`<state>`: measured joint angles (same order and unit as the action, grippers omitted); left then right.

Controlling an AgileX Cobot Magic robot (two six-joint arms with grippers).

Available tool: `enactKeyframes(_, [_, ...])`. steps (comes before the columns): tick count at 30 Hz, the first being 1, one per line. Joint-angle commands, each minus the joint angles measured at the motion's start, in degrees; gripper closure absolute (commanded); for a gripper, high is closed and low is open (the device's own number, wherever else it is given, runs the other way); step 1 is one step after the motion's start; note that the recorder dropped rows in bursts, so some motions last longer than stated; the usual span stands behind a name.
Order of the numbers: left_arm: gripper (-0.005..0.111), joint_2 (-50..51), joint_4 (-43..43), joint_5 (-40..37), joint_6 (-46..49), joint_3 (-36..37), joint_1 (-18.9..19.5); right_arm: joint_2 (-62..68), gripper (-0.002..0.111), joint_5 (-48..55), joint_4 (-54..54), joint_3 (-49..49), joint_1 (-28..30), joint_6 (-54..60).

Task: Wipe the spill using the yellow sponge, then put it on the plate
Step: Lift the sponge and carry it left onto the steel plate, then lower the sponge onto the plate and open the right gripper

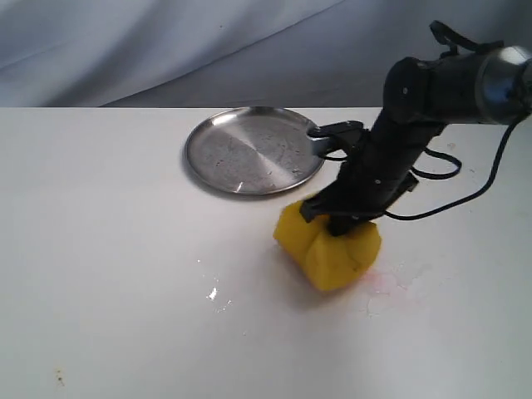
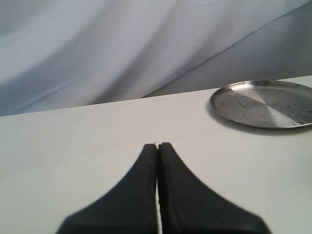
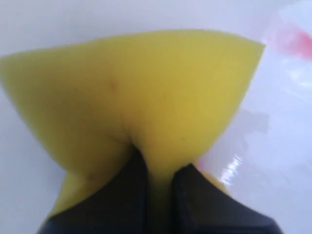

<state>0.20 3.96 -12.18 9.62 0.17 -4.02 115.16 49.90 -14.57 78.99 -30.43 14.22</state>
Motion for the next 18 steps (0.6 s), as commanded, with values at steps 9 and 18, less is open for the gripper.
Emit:
enactKeyframes(9, [0.107, -0.20, -0.02, 0.41, -0.47, -0.17, 0.06, 0.73, 0.108, -13.71, -7.17, 12.20, -3.65, -2.97])
enactKeyframes(18, [0.107, -0.20, -0.02, 0.41, -0.47, -0.17, 0.06, 14.29, 0.108, -13.83, -7.06, 31.58, -3.24, -9.20])
